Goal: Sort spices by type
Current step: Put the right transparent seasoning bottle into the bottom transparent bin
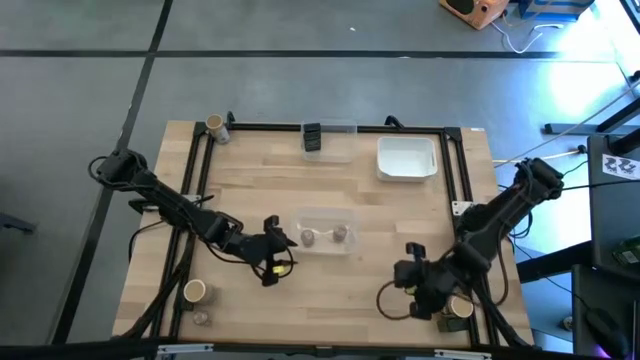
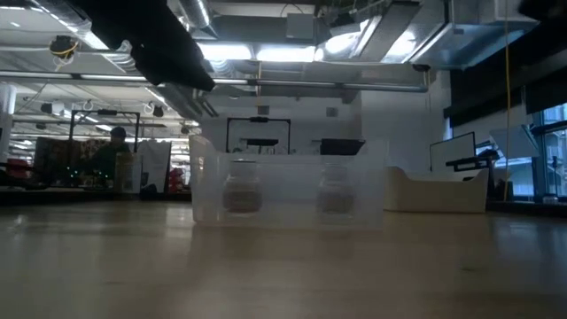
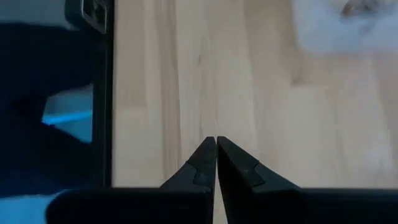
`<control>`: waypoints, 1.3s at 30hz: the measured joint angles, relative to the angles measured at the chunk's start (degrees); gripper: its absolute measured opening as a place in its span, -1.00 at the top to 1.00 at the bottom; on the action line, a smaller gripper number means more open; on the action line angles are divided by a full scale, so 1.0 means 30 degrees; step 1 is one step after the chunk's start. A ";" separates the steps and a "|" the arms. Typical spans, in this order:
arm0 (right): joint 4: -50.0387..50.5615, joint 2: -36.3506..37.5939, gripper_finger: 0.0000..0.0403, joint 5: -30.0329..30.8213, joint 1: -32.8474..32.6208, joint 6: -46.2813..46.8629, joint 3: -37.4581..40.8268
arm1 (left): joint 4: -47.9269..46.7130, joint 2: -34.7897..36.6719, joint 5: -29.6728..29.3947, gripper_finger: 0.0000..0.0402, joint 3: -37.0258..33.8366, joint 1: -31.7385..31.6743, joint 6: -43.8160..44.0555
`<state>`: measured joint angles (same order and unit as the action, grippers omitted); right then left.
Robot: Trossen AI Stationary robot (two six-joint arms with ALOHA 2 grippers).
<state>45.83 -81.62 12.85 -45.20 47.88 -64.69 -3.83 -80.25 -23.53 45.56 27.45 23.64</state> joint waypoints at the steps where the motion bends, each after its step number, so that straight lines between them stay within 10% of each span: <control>1: 0.0553 -0.0233 0.92 -0.0142 -0.0173 0.0530 -0.0246 | 0.0123 0.0000 0.0004 -0.09 0.0000 0.0002 -0.0030; 18: 0.7676 -0.3161 0.88 -0.3943 -0.1417 0.8683 -0.2608 | 0.0051 0.0000 -0.0102 -0.09 0.0000 0.0005 -0.0388; 31: 0.8362 -0.3353 -0.12 -0.4833 -0.1424 1.1105 -0.2600 | -0.0047 -0.0007 -0.0173 -0.09 0.0000 -0.0001 -0.0381; 39: 0.8694 -0.4471 -0.38 -0.5964 -0.1425 1.1406 -0.2586 | -0.0055 -0.0007 -0.0511 -0.09 0.0007 -0.0002 -0.0414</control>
<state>71.92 -95.04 -5.05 -49.47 82.10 -72.44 -3.99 -80.27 -25.06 45.58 27.44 22.40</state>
